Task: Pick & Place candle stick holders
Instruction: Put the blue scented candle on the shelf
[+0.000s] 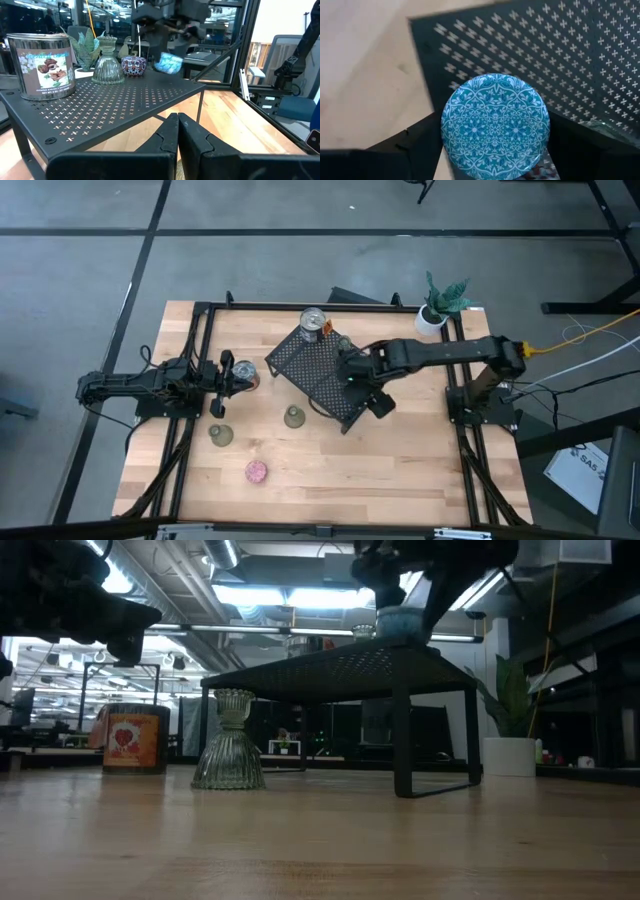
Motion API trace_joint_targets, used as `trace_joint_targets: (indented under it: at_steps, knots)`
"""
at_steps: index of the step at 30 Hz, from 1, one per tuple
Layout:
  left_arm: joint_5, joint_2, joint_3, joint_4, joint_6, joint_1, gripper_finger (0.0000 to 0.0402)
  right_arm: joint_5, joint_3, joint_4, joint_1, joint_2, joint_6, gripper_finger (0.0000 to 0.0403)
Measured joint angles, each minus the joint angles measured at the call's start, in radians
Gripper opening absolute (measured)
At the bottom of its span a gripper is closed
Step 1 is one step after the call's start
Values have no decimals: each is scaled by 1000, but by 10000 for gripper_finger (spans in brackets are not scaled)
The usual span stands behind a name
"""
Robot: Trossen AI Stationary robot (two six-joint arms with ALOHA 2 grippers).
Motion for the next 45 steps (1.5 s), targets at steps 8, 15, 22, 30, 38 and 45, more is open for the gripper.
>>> trace_joint_targets:
  at_steps: [8,15,22,30,38,45]
  knots:
    - [0,0,0,0,0,0,1,6,0,3,-30,31,-41,307]
    - [0,0,0,0,0,0,1,5,0,22,-47,31,0,307]
    - [0,0,0,0,0,0,1,4,0,21,-70,31,24,307]
    - [0,0,0,0,0,0,1,4,0,22,-72,31,77,307]
    - [0,0,0,0,0,0,1,4,0,22,-78,31,77,312]
    - [0,0,0,0,0,0,1,4,0,22,-79,31,77,337]
